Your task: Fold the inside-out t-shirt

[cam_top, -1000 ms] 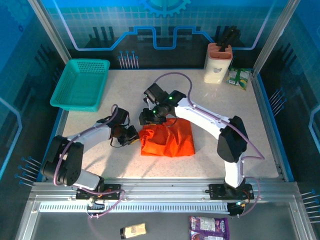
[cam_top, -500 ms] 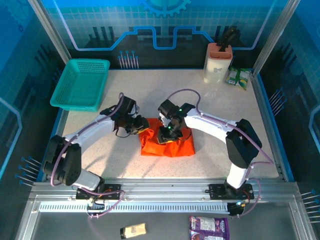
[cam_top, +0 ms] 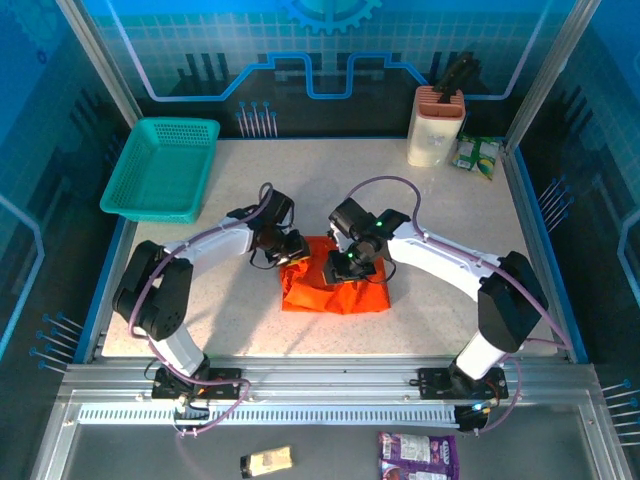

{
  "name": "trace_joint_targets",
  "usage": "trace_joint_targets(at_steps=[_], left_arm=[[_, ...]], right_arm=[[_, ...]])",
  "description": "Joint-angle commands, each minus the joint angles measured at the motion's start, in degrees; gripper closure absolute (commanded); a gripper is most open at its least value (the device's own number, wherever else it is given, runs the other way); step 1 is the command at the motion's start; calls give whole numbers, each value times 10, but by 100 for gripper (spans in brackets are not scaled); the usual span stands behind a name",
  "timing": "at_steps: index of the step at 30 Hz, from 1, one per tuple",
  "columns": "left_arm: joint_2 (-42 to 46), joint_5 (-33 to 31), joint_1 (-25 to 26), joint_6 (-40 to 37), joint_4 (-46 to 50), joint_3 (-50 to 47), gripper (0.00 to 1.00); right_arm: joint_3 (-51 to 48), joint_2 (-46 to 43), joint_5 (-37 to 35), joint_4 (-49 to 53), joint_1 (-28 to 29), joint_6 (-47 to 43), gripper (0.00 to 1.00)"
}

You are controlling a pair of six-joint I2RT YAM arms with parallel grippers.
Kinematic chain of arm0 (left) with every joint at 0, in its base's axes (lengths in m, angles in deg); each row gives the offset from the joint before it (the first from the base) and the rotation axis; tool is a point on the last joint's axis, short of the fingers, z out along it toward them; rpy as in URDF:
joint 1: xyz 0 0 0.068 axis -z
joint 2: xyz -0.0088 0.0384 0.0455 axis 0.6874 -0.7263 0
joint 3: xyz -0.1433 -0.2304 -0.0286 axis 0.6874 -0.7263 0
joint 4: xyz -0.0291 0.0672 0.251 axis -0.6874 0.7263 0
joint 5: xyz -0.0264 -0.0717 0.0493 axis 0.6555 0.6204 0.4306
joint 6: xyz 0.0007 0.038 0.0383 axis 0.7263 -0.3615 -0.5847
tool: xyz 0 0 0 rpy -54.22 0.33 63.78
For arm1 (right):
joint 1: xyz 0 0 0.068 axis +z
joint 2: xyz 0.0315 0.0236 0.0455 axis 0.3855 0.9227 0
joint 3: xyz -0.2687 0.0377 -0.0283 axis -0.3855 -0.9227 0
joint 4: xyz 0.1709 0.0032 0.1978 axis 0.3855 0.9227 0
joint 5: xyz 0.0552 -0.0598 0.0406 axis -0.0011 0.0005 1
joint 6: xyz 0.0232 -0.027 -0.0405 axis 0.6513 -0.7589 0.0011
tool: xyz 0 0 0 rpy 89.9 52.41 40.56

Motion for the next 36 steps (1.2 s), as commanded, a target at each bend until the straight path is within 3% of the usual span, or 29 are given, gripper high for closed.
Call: trace_joint_targets(at_steps=[1,11,21,29,36], left_arm=[[-10,-35,-8,10,-18,19,86],[-60,-2,-73,31,-72,30,87],[-113,56,-120,28,-96,73,70],[-1,43,-98,-37,34,102,55],[122,24,-39,-3,56,-2,54]], right_arm=[[10,-12,-31,25,-7,-7,68],[6,-11,-32,17,-12,-9,69],[-41,-12,-12,-22,-50,-6,68],[0,39,67,-65,-124,-60,67],[91,179,108,-58,-176,-105,67]])
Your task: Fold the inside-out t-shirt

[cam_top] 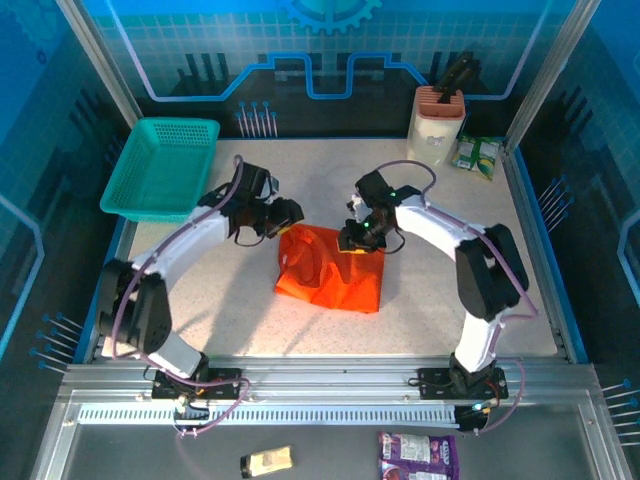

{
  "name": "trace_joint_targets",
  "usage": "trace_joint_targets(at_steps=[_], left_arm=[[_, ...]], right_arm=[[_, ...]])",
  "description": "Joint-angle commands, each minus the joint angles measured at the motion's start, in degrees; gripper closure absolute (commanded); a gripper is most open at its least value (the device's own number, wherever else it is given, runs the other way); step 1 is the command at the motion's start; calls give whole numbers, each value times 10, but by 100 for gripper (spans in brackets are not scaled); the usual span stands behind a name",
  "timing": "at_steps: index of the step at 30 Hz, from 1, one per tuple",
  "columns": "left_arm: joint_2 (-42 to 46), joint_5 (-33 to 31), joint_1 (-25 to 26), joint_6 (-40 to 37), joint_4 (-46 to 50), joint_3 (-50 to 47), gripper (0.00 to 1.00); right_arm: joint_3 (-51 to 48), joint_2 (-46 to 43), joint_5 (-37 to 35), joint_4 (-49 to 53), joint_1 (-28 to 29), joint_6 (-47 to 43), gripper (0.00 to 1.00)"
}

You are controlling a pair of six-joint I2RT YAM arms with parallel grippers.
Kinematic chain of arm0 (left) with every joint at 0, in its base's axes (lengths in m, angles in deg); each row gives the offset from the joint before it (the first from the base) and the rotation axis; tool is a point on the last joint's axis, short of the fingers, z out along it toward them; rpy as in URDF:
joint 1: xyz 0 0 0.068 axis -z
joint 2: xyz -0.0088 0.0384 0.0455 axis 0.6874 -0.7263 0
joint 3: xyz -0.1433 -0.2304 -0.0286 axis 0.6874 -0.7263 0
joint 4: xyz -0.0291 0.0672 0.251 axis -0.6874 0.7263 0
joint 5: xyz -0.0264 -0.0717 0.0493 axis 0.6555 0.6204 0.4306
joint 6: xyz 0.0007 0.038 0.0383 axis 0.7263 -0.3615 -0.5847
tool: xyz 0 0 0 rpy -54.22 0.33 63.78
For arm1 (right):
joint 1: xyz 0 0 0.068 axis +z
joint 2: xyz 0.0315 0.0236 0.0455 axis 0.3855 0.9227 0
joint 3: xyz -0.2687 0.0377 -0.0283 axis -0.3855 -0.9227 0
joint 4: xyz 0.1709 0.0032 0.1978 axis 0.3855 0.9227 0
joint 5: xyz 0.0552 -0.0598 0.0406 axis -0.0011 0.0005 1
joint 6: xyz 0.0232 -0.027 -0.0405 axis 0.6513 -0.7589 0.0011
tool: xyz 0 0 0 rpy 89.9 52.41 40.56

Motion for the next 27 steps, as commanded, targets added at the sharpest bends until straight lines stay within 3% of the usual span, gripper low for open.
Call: trace_joint_targets(at_steps=[1,8,16,22,27], left_arm=[[42,-6,25,17,39,-63,54],[76,-15,89,63,28,-112,54],[132,-65,103,108,28,-184,54],[227,-111,78,136,71,-261,52],[237,-74,65,166,20,-338,68]], right_arm=[[31,55,34,6,-23,-33,67],[-13,62,-20,25,-67,-21,70],[-201,-90,-49,6,-71,53,69],[-281,-168,-27,-22,-12,137,70],[-282,-181,67,-75,64,178,71]])
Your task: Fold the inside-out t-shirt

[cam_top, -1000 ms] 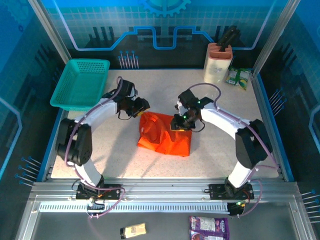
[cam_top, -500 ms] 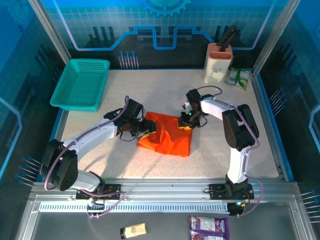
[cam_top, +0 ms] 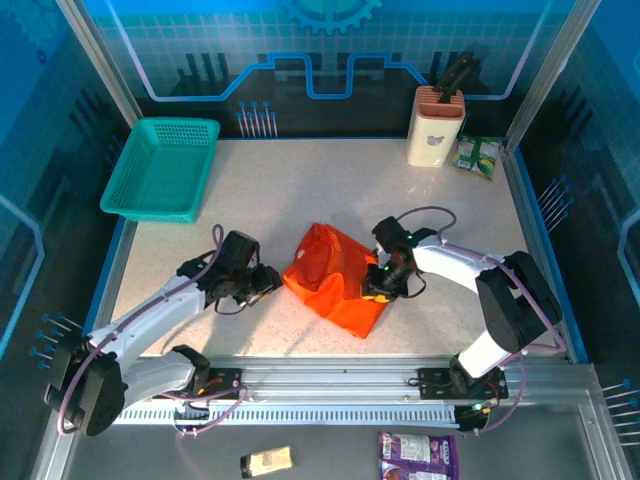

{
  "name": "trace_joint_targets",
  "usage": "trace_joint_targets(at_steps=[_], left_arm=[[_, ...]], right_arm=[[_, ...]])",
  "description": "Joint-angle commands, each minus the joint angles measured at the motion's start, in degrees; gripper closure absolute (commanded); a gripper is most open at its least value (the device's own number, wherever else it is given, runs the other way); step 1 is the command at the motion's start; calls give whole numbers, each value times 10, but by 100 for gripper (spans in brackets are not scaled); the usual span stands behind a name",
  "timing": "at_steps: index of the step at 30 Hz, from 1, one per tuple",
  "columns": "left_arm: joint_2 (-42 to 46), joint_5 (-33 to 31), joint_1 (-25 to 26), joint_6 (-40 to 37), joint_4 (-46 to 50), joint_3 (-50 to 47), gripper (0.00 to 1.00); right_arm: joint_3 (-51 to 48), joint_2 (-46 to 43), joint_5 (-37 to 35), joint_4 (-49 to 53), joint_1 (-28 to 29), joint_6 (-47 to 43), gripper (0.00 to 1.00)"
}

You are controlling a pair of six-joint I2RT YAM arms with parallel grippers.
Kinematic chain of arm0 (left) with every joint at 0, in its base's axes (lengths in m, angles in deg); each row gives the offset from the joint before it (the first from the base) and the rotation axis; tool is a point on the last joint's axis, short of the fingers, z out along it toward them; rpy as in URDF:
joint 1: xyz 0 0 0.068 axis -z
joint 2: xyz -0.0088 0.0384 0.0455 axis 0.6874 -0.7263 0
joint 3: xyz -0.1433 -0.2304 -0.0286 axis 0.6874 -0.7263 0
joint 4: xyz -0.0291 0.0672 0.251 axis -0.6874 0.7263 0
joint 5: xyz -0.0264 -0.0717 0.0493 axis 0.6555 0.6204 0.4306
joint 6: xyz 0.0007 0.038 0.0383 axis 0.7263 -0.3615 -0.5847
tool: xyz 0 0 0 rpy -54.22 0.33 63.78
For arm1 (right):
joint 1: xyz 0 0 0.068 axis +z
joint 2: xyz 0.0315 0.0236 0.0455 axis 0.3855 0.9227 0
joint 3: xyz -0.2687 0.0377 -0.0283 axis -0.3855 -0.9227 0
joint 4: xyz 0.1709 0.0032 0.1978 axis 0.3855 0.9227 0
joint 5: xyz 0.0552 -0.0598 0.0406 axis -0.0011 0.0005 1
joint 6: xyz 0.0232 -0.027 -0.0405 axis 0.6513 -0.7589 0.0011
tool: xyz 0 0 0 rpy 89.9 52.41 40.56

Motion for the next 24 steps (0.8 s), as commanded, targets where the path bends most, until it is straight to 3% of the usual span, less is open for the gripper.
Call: trace_joint_targets(at_steps=[1,4,9,14,19,24], left_arm=[[-17,25,-5,30,-34,-45,72],[-67,54,-5,39,-102,-57,82],[-170,75,-7,25,-173,-15,85],[-246,82,-19,16,-211,23,93],[-305,94,-62,-13,-224,64,95],[-378,112,-99,-62,-194,145,95]], right_arm=[[-4,-22,87,-49,25,42,72],[41,-30,60,-10,10,-8,71],[86,19,-53,64,-64,-112,73],[54,42,-58,61,-111,-139,74],[-13,15,-14,39,-82,-98,75],[-64,-33,21,3,21,0,75]])
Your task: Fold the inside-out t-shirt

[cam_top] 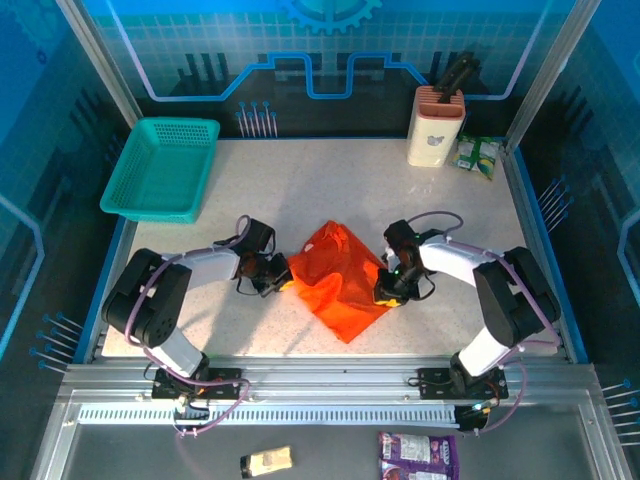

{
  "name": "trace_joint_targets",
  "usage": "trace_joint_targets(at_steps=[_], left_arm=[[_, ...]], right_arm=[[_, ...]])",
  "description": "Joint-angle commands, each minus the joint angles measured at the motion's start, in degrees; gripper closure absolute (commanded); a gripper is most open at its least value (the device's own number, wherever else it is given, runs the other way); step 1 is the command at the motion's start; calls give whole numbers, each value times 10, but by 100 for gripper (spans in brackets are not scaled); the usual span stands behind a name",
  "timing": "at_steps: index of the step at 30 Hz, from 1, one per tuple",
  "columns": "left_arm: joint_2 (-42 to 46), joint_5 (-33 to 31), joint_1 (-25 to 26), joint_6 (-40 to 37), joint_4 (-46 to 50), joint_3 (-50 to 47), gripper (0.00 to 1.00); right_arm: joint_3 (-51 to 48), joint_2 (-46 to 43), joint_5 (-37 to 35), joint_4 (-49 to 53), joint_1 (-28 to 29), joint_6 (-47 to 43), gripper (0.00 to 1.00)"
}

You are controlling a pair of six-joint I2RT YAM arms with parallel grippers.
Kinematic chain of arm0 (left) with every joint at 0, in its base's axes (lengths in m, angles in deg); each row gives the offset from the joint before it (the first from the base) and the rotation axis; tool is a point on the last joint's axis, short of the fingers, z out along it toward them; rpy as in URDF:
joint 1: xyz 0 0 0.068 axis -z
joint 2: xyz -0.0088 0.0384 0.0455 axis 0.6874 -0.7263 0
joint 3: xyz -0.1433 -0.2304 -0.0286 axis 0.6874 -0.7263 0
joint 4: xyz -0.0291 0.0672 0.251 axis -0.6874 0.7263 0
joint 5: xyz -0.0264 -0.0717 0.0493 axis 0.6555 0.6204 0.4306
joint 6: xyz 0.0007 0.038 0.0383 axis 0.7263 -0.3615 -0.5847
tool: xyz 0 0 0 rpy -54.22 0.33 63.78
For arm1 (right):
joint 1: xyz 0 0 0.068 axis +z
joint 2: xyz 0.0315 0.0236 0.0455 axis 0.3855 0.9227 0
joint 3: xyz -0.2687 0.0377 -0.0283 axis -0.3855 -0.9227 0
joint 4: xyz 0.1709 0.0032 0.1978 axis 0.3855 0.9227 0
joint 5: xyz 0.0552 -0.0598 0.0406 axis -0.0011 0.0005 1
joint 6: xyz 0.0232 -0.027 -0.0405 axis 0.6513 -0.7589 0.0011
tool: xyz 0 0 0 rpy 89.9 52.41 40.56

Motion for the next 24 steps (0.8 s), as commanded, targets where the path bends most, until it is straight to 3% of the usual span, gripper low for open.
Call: trace_joint_targets(at_steps=[1,4,7,13,18,24], left_arm=[[-77,-10,-44,-63,-13,89,95],[-88,-14,-71,-86,0,112,95],[-78,-24,-100,-114,32,137,93],[-29,-41,-129,-180,109,188,87],[2,-30,-98,-235,146,234,75],[-23,-102,-15,-296,244,321,62]], right_arm=[[-34,-48,45,-29,94,94,75],[-30,-58,82,-69,143,136,75],[4,-74,81,-67,144,120,75],[120,-42,-25,28,48,6,74],[200,21,-84,31,-24,-105,73],[295,133,-51,36,-68,-179,67]])
